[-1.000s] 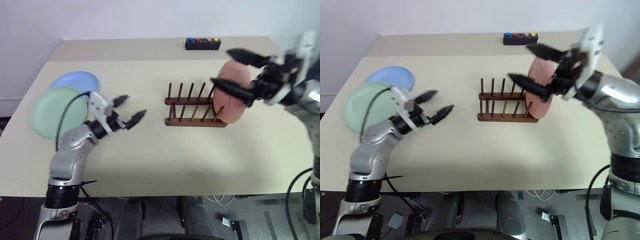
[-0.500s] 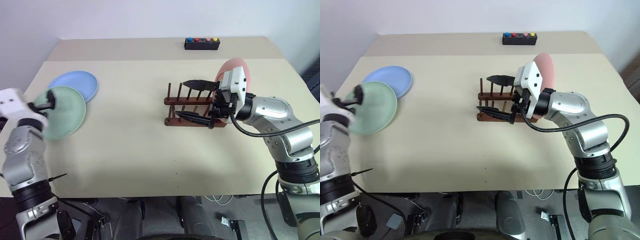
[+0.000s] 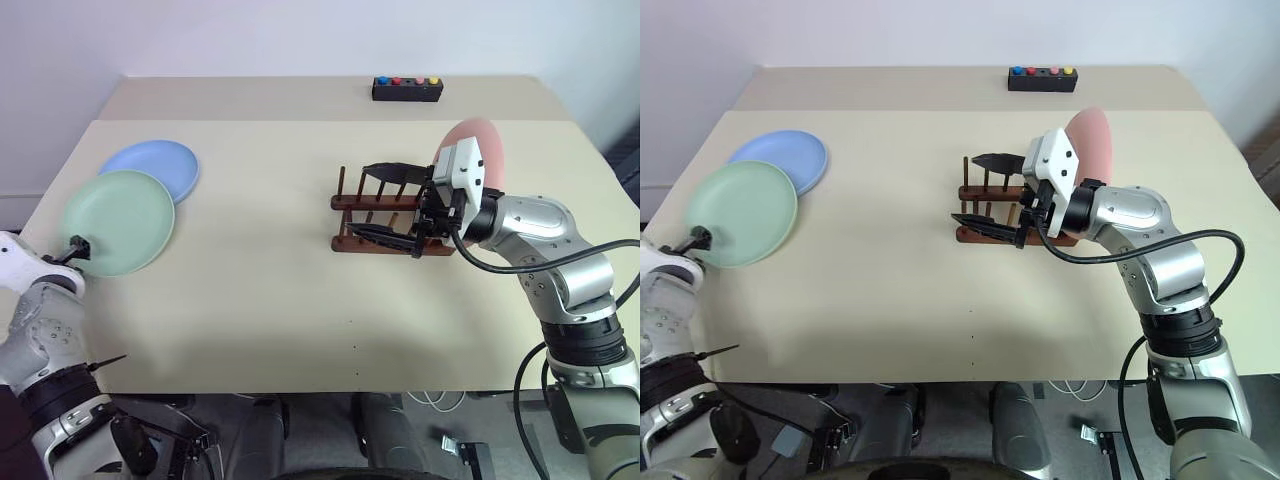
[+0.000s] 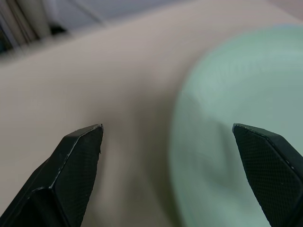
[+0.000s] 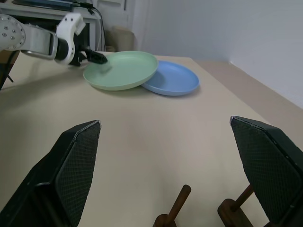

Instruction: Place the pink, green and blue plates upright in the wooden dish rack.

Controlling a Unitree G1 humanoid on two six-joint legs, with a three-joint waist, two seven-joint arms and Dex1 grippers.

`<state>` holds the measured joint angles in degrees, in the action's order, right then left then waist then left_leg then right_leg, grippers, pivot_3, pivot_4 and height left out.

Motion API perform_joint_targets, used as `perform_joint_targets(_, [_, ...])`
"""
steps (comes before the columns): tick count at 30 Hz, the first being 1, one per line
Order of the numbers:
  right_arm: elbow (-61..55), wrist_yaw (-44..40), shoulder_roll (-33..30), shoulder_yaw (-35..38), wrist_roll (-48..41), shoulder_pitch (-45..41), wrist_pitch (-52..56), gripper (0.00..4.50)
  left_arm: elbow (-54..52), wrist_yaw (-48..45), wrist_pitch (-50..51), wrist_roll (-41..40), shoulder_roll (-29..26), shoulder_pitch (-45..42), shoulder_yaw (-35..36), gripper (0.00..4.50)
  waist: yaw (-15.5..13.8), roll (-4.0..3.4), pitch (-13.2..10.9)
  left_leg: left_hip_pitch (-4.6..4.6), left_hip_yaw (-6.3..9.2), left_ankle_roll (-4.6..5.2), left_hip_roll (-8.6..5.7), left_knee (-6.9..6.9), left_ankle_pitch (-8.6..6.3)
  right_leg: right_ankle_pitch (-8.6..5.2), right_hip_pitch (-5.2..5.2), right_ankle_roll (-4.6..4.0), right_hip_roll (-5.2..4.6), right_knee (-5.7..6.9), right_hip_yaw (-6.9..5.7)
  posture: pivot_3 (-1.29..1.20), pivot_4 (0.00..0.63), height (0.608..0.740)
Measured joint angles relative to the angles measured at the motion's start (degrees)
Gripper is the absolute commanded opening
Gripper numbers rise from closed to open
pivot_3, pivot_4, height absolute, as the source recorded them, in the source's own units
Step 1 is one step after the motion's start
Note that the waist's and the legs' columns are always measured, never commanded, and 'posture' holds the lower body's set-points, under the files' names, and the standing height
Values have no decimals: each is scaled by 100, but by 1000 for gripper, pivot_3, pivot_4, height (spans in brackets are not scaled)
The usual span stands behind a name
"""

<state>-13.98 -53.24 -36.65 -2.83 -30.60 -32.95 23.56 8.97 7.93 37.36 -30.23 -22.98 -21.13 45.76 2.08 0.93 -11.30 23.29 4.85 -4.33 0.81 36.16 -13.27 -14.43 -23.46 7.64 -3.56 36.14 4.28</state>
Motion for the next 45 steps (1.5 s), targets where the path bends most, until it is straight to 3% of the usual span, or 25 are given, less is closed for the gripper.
perform_joint_targets(4, [-29,6,-1,8,1,68,29,4500,-5,-42,98,-294,-1,9,84,3172,11,1,1,-2,0,0,0,-1,0,1,0,-1,0,3,0,0,150,730])
perform_joint_targets(10, [-40,6,-1,9,2,68,30,4500,-13,-62,180,-505,21,106,67,38,13,2,1,-2,0,-1,0,0,0,1,0,-2,0,2,0,0,150,730])
perform_joint_targets(19, [-42,-2,1,9,0,67,29,4500,-225,-560,-227,-840,120,352,78,38,2,4,3,-3,0,-2,0,0,1,2,2,-3,-1,1,0,0,150,730])
perform_joint_targets(24, [-46,-12,1,10,-2,68,26,4500,-684,-1192,-849,-1172,497,591,41,38,-11,6,2,-2,-1,-3,0,1,2,2,2,-5,-1,0,0,0,150,730])
perform_joint_targets(29, [-27,-38,-24,-40,364,54,-242,4500,-1498,-1367,-1081,-1251,450,405,-341,38,-45,15,2,-1,-1,-4,0,3,2,3,2,-5,0,-1,0,0,150,730])
perform_joint_targets(33, [60,-117,-34,-162,792,-8,-671,4500,-2146,-1228,-1077,-1120,236,-90,-957,38,-96,15,2,-1,-3,-5,0,4,3,4,3,-4,0,-1,2,0,150,730])
perform_joint_targets(37, [207,-66,26,-324,1387,-172,-1342,4500,-2310,-837,-940,-100,-146,-798,-2127,38,-128,16,2,-1,-2,-7,-1,6,4,4,4,-4,1,-2,0,0,150,730])
perform_joint_targets(41, [484,148,191,-613,2169,-335,-2186,4500,-2462,-329,-710,493,311,-1539,-3131,38,-123,16,2,1,-2,-8,-4,2,5,5,3,-2,-1,-5,1,0,150,730])
perform_joint_targets(45, [614,311,271,-747,2616,-370,-2607,4500,-2490,65,-369,835,861,-1879,-3703,38,-87,16,1,0,-1,-9,-2,-2,5,6,-5,-3,1,2,1,0,150,730])
